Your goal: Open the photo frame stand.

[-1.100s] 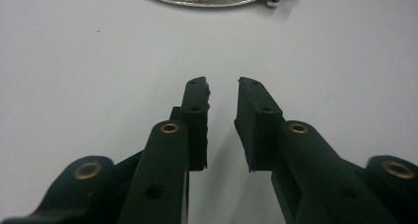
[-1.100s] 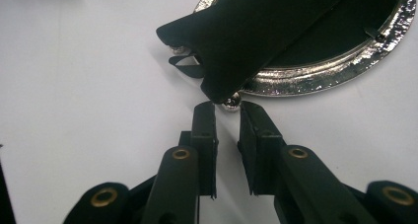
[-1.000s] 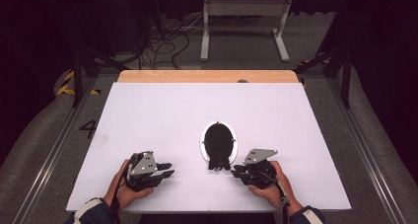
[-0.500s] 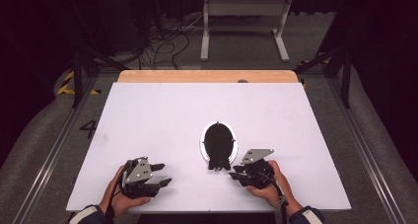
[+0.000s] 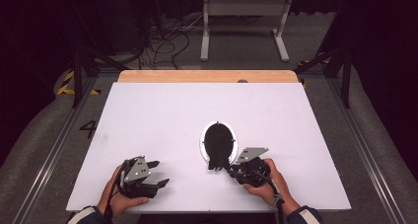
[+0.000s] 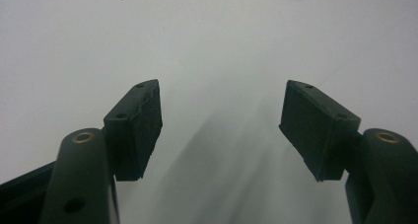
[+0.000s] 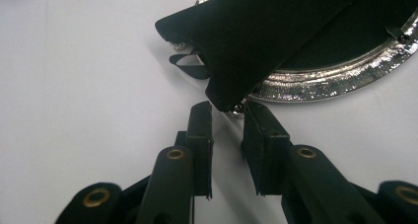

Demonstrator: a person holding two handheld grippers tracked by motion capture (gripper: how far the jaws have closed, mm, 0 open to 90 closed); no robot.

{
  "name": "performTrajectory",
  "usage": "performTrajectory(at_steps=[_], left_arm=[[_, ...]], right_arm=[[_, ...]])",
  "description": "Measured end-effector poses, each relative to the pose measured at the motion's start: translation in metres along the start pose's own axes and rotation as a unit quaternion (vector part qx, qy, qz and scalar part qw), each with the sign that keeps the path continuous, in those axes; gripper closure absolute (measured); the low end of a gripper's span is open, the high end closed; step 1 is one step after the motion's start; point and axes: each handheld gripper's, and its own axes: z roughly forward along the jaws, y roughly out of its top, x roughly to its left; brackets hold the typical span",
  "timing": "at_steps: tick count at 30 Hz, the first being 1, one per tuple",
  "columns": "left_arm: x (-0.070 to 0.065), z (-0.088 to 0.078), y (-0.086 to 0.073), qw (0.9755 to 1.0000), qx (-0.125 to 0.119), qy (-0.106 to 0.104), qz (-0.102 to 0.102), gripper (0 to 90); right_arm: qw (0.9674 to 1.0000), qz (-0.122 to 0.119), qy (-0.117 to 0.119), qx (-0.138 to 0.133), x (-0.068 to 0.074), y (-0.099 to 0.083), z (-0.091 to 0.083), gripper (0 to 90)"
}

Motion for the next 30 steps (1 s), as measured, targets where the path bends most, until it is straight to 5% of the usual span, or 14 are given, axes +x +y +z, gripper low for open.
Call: performTrajectory(at_steps=[21, 30], left_arm=[[0.002, 0.004, 0.001, 1.0, 0.006, -0.002, 0.0, 32.0], [0.002, 0.008, 0.002, 0.9999, 0.01, -0.005, 0.004, 31.5]], right_arm=[[0.9987, 0.023, 0.027, -0.038, -0.005, 0.0, 0.001, 72.6], [0.9906, 0.083, 0.085, -0.068, -0.018, -0.002, 0.002, 66.7]])
